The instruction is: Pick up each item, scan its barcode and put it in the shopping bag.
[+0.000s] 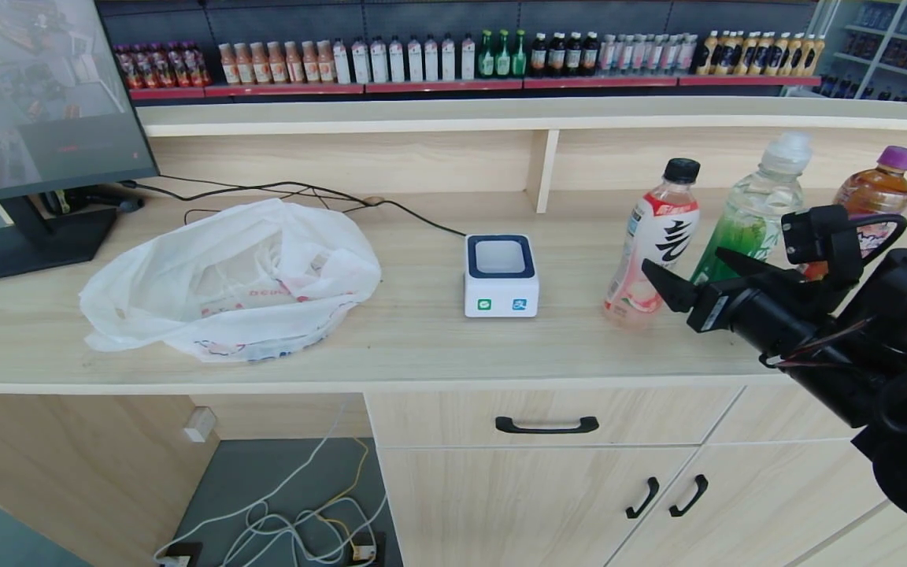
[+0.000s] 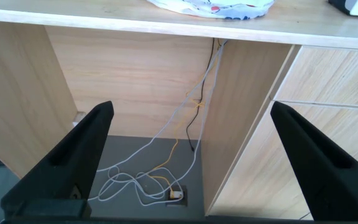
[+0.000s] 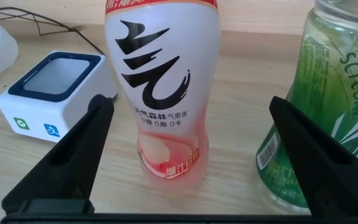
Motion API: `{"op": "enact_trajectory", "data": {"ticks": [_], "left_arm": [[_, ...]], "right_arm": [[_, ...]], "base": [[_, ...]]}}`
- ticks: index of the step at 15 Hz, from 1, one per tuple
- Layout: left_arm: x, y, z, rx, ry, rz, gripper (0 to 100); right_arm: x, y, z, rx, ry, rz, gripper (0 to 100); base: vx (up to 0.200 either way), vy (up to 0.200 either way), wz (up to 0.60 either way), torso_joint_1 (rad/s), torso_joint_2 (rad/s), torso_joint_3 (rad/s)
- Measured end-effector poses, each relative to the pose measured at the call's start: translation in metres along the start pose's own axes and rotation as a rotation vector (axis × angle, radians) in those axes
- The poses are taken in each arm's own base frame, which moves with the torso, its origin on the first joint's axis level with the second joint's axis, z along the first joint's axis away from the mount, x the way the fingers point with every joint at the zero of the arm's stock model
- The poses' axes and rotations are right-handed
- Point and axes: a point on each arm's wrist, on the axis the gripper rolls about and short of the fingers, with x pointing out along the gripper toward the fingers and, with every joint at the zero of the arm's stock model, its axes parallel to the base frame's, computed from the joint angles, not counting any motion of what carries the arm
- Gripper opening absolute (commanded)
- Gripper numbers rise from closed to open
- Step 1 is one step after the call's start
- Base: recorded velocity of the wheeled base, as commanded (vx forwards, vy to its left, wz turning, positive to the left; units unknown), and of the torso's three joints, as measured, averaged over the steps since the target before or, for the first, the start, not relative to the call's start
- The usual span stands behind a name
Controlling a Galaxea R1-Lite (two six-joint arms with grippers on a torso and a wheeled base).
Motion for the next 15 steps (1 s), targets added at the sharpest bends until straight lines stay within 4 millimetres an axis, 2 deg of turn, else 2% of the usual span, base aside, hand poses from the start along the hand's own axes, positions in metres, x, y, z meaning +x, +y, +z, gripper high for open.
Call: {"op": "enact_trajectory", "data": {"ticks": [8,15], "left_arm": [[0.000,0.000,0.000,0.000,0.000,-0.001,100],[0.000,0.000,0.000,0.000,0.000,0.000,100]], "right_arm": [[0.017,-0.007,-0.010,-0.005,0.010,-0.021,100],[0.019,-0.002,-0.014,-0.003,0.021,-0.007,100]], "base": [[0.000,0.000,0.00,0.000,0.00,0.000],[0.000,0.000,0.00,0.000,0.00,0.000]]}}
